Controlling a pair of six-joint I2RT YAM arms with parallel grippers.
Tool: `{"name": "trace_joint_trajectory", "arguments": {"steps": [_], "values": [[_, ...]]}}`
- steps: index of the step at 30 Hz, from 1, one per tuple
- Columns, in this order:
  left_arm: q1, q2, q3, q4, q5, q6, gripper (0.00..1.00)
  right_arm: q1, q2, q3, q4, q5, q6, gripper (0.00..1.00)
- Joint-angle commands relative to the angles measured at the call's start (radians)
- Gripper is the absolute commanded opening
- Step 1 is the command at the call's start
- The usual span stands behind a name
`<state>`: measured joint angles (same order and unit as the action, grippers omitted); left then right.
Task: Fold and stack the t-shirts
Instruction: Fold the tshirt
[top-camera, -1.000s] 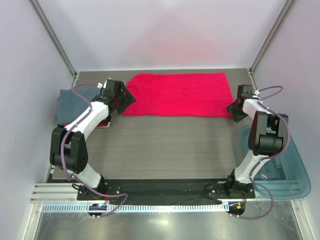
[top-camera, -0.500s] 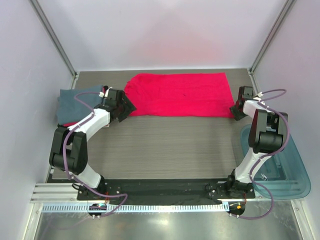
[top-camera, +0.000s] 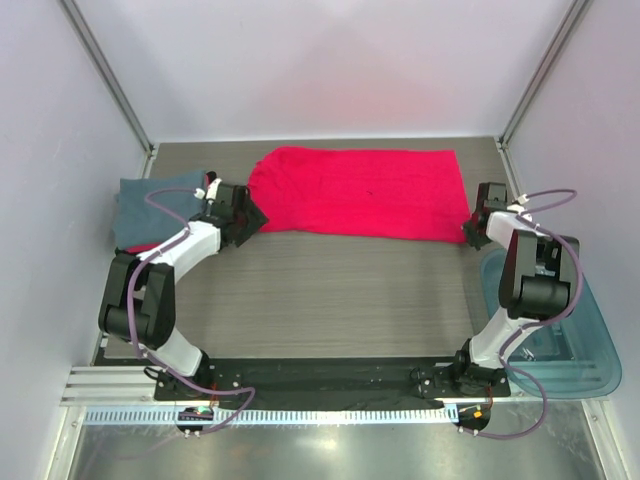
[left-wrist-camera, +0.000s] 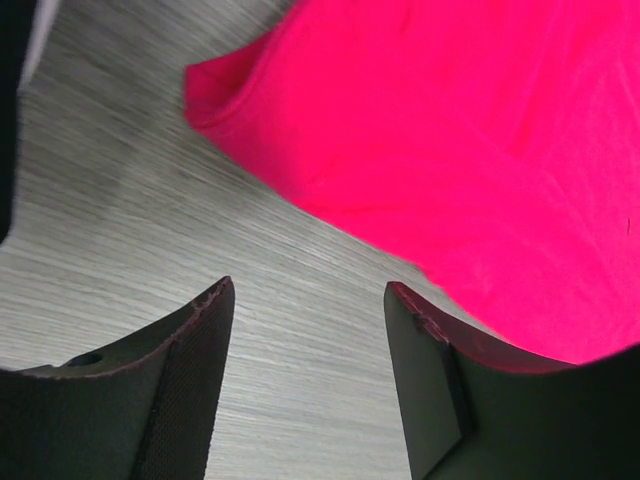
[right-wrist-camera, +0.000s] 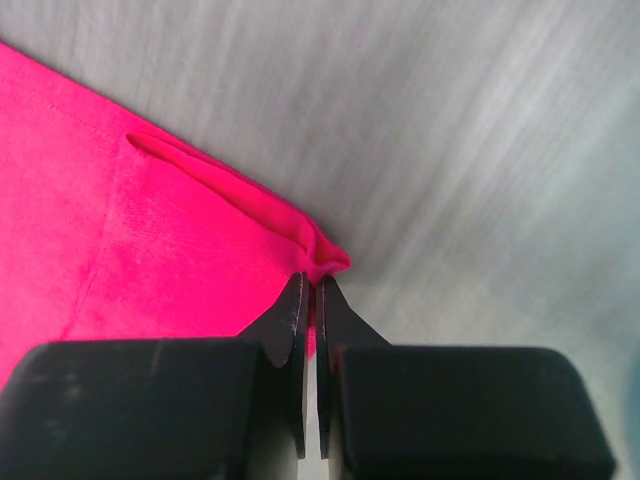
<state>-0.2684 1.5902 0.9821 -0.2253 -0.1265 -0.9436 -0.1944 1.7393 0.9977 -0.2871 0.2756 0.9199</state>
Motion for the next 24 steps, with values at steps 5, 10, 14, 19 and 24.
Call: {"name": "trace_joint_trajectory", "arguments": {"steps": [5,10,14,19,24], "values": [[-0.005,0.03,-0.028,0.093,-0.162,-0.073,0.6,0.009,-0.161,-0.102,-0.017,0.053,0.01,0.01],[-0.005,0.109,0.026,0.07,-0.199,-0.058,0.6,0.009,-0.158,-0.099,0.0,0.043,0.0,0.01],[-0.005,0.158,0.065,0.07,-0.248,-0.057,0.59,0.007,-0.142,-0.123,0.031,0.007,0.002,0.01],[-0.002,0.218,0.101,0.09,-0.251,-0.066,0.58,0.009,-0.136,-0.117,0.031,-0.007,-0.007,0.01],[0.006,0.257,0.112,0.112,-0.239,-0.083,0.55,0.009,-0.146,-0.122,0.032,-0.004,-0.009,0.01]]}}
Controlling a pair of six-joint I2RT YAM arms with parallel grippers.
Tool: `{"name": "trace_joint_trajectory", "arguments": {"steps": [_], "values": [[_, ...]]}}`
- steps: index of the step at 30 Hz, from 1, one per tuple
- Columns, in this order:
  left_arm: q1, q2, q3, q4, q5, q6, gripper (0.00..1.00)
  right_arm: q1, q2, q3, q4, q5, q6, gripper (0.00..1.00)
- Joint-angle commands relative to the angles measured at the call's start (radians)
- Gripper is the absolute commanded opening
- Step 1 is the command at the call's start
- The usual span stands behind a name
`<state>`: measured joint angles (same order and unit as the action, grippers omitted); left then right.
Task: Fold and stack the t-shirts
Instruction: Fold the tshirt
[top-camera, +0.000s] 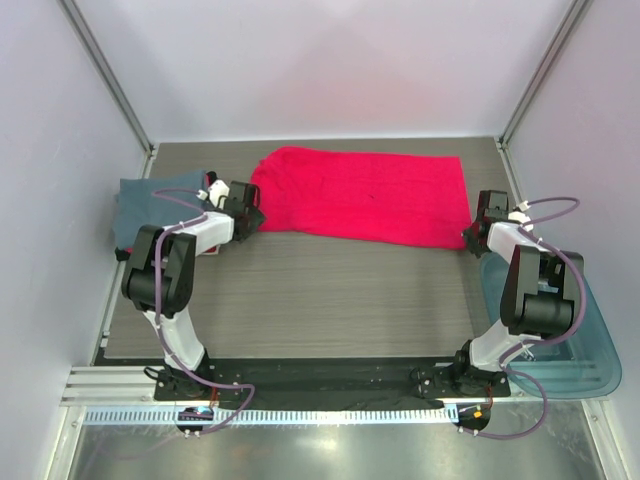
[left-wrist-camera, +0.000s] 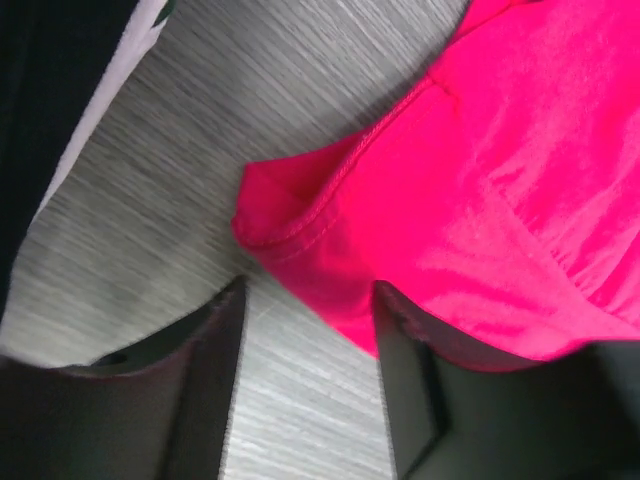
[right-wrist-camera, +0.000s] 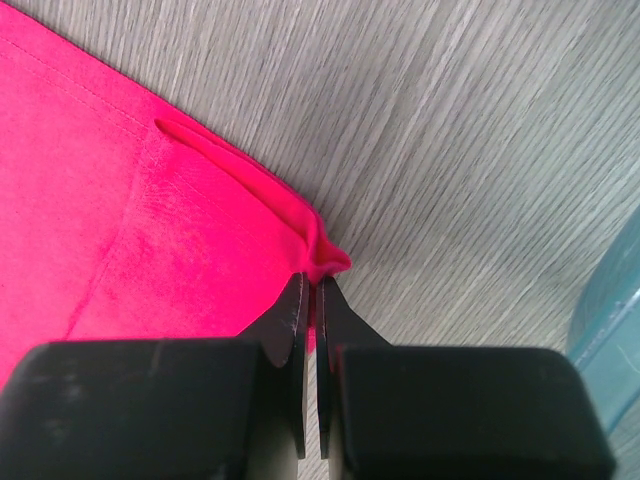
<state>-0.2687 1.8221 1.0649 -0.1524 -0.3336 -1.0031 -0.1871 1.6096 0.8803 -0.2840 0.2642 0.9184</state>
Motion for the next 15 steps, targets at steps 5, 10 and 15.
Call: {"name": "trace_joint_trajectory", "arguments": {"steps": [5,10,15], "values": [[0.017,0.054,0.047,-0.007,-0.044,-0.049,0.25,0.0,-0.011,-0.004,0.034,0.003,-0.004,0.01],[0.019,0.039,0.06,-0.065,-0.105,-0.042,0.0,0.0,-0.016,-0.004,0.032,0.01,-0.007,0.01],[0.019,-0.03,0.066,-0.087,-0.105,-0.046,0.0,0.0,-0.014,0.028,0.016,0.006,0.0,0.01]]}}
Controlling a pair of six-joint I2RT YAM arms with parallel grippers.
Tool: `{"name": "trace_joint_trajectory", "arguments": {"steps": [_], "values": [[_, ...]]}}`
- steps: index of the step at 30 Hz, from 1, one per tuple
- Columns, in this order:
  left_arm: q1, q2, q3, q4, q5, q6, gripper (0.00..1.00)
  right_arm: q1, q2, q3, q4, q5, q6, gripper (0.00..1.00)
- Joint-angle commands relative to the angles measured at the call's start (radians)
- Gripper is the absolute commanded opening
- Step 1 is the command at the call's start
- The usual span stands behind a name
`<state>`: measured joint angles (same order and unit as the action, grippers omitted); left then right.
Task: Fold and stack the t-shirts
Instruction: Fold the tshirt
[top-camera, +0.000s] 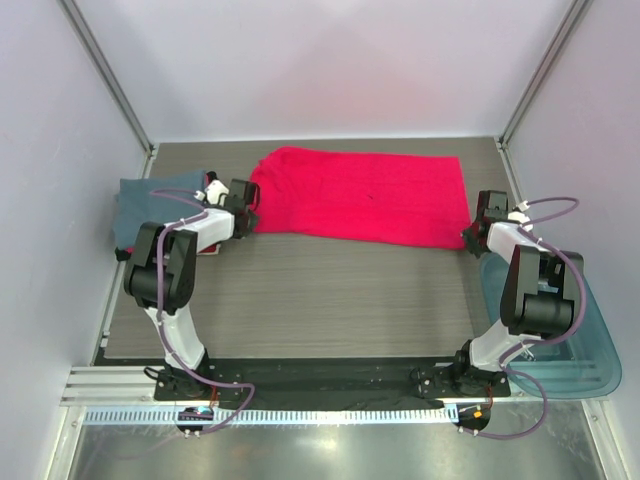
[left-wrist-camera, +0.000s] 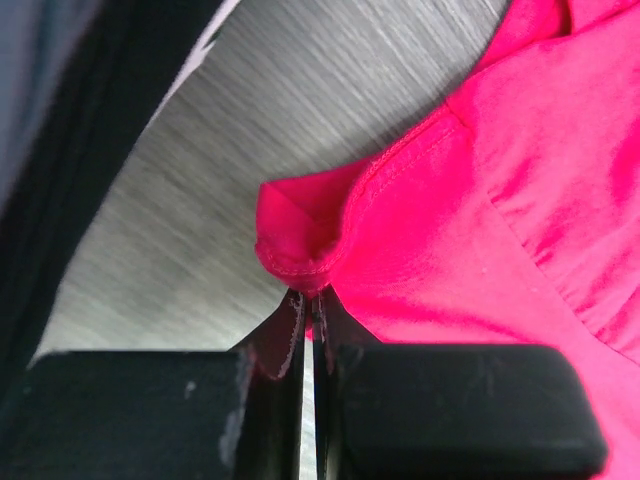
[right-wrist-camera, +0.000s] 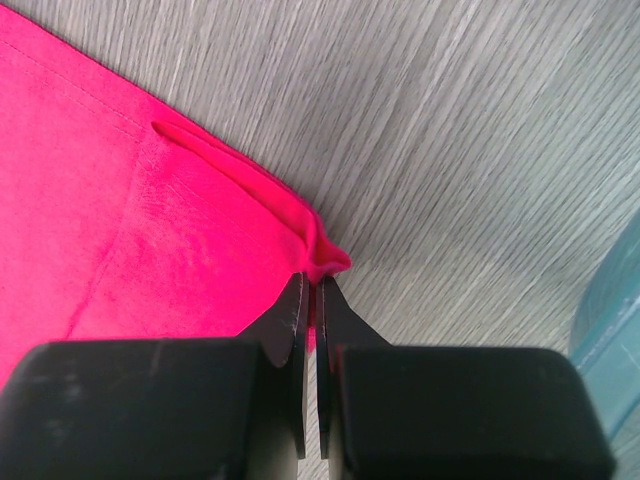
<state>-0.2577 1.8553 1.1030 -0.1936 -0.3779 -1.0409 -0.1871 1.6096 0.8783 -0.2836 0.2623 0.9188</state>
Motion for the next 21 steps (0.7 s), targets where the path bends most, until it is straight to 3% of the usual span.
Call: {"name": "trace_joint_trajectory", "arguments": {"steps": [1,7,13,21], "values": [[0.009,-0.07,0.041,-0.085,-0.049,-0.016,0.0,0.0,-0.011,0.045,-0.003,0.0,0.003,0.01],[0.008,-0.091,0.248,-0.296,0.014,-0.045,0.0,0.0,-0.008,0.292,-0.181,-0.04,-0.024,0.01],[0.008,-0.162,0.453,-0.467,-0.013,-0.028,0.0,-0.003,-0.065,0.556,-0.328,-0.092,-0.07,0.01],[0.008,-0.41,0.624,-0.638,-0.026,0.07,0.0,-0.017,-0.296,0.637,-0.388,-0.144,-0.129,0.01]]}}
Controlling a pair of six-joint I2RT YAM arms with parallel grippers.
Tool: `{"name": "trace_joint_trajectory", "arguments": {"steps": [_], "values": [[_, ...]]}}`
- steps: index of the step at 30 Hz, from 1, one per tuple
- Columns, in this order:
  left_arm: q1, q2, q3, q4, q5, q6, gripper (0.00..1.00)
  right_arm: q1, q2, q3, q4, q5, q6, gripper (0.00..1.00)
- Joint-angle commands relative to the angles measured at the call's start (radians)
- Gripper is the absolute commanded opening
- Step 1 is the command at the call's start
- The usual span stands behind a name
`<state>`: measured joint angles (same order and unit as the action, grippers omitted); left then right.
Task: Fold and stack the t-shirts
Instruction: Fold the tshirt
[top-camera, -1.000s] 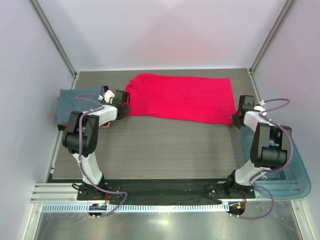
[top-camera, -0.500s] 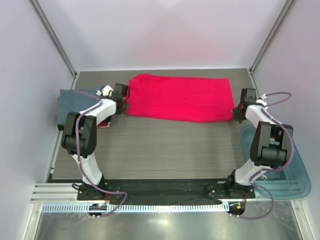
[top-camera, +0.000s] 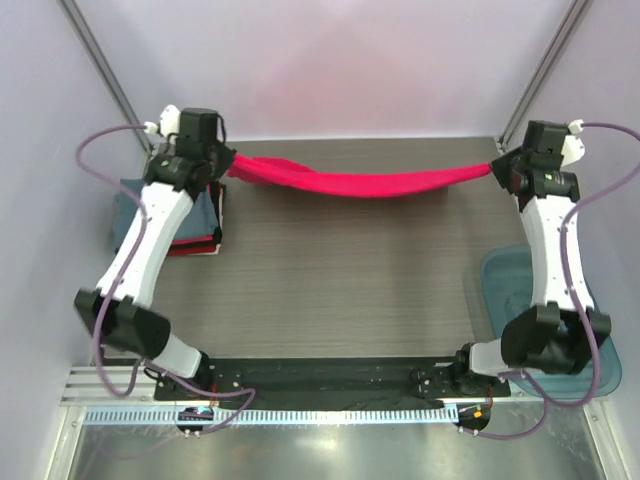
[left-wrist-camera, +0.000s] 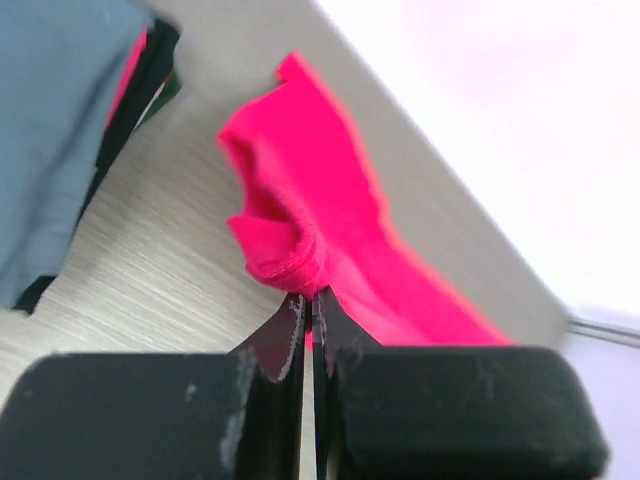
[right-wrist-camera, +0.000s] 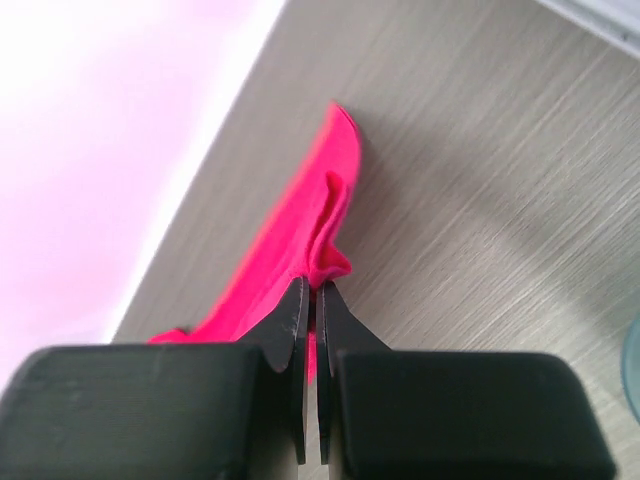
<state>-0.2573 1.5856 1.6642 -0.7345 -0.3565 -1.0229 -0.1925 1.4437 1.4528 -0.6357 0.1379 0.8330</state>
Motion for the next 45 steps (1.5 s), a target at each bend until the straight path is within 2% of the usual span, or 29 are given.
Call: {"name": "trace_joint_trajectory", "arguments": {"steps": [1,5,9,14,19,20,22,23,24,27,29,30,32,34,35,38,43,45], "values": [[0.006,-0.177,0.071,-0.1,-0.045,0.061,0.0,-0.012,-0.155,0.075,-0.036,-0.02,-0.052,0.01],[0.006,-0.35,0.094,-0.105,-0.045,0.086,0.0,-0.012,-0.291,0.113,-0.036,0.011,-0.06,0.01],[0.007,-0.43,0.135,-0.111,-0.087,0.106,0.0,-0.013,-0.382,0.167,-0.035,0.051,-0.074,0.01],[0.007,-0.382,0.245,-0.149,-0.118,0.132,0.0,-0.012,-0.395,0.231,-0.035,0.091,-0.071,0.01],[0.009,-0.221,0.31,-0.138,-0.118,0.138,0.0,-0.012,-0.264,0.242,-0.035,0.039,-0.052,0.01],[0.012,-0.195,0.322,-0.134,-0.121,0.141,0.0,-0.012,-0.197,0.244,-0.033,0.019,-0.048,0.01],[0.033,-0.13,0.345,-0.114,-0.115,0.141,0.0,-0.012,-0.128,0.257,-0.024,-0.061,-0.028,0.01],[0.047,-0.063,0.403,-0.115,-0.098,0.129,0.0,-0.012,-0.082,0.279,-0.024,-0.093,-0.029,0.01],[0.067,-0.018,0.442,-0.138,-0.025,0.115,0.0,-0.012,-0.006,0.302,-0.028,-0.119,-0.028,0.01],[0.112,0.111,0.596,-0.151,0.062,0.093,0.0,-0.013,0.111,0.403,-0.035,-0.199,-0.009,0.01],[0.135,0.19,0.681,-0.135,0.161,0.09,0.0,-0.018,0.156,0.512,-0.047,-0.244,-0.009,0.01],[0.141,0.215,0.771,-0.134,0.186,0.083,0.0,-0.022,0.185,0.555,-0.061,-0.268,-0.012,0.01],[0.171,0.264,0.824,-0.096,0.27,0.064,0.0,-0.048,0.268,0.69,-0.082,-0.355,0.003,0.01],[0.203,0.267,0.815,-0.045,0.35,0.028,0.0,-0.065,0.323,0.777,-0.094,-0.4,0.018,0.01],[0.211,0.263,0.79,0.043,0.387,0.024,0.0,-0.073,0.333,0.794,-0.094,-0.414,0.029,0.01],[0.214,0.241,0.743,0.139,0.395,0.066,0.0,-0.085,0.353,0.807,-0.093,-0.422,0.02,0.01],[0.213,0.237,0.583,0.294,0.424,0.096,0.0,-0.085,0.383,0.665,-0.033,-0.448,0.024,0.01],[0.21,0.237,0.455,0.375,0.45,0.101,0.0,-0.085,0.379,0.58,0.04,-0.445,0.032,0.01]]}}
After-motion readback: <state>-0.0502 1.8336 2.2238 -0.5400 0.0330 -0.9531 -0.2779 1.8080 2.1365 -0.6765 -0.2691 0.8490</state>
